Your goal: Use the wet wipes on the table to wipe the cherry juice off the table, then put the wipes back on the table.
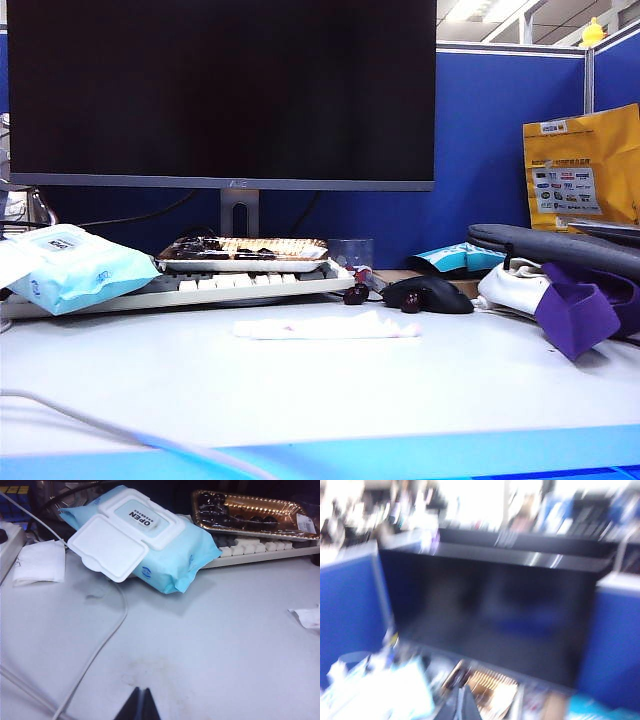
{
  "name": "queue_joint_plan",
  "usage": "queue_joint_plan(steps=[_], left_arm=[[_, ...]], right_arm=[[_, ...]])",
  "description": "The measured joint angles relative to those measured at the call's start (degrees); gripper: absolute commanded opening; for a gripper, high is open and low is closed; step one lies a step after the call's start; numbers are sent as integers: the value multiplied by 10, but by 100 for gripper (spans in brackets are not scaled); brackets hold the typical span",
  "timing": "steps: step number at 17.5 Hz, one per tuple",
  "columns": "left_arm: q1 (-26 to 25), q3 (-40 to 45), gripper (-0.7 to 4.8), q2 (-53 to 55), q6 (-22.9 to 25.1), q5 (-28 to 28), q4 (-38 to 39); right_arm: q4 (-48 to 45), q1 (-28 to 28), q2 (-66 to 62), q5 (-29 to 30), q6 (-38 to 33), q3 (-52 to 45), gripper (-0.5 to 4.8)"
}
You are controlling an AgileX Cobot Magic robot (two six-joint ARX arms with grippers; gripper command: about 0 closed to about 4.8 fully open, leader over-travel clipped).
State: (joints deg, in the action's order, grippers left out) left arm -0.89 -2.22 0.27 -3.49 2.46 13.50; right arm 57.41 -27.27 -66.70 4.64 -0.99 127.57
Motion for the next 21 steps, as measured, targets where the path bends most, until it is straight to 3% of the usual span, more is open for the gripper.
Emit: queue_joint_plan(steps=[3,8,10,16,18,21], left_arm=[[0,0,-4,0,0,0,0],[0,0,-4,0,0,0,0],[0,0,-4,0,0,0,0],[0,0,-4,0,0,0,0],[0,0,-4,0,0,0,0],[0,0,-4,0,0,0,0]], right_arm=[[12,0,103,-82,26,0,-5],[113,0,149,-110,46,-15,-5],[74,0,188,-132,103,-169,-5],[-455,37,364,-134,111,-776,-5],[-544,75,447,-134,111,-958,-5],[-564,120,554,-86,87,-1091,-5]])
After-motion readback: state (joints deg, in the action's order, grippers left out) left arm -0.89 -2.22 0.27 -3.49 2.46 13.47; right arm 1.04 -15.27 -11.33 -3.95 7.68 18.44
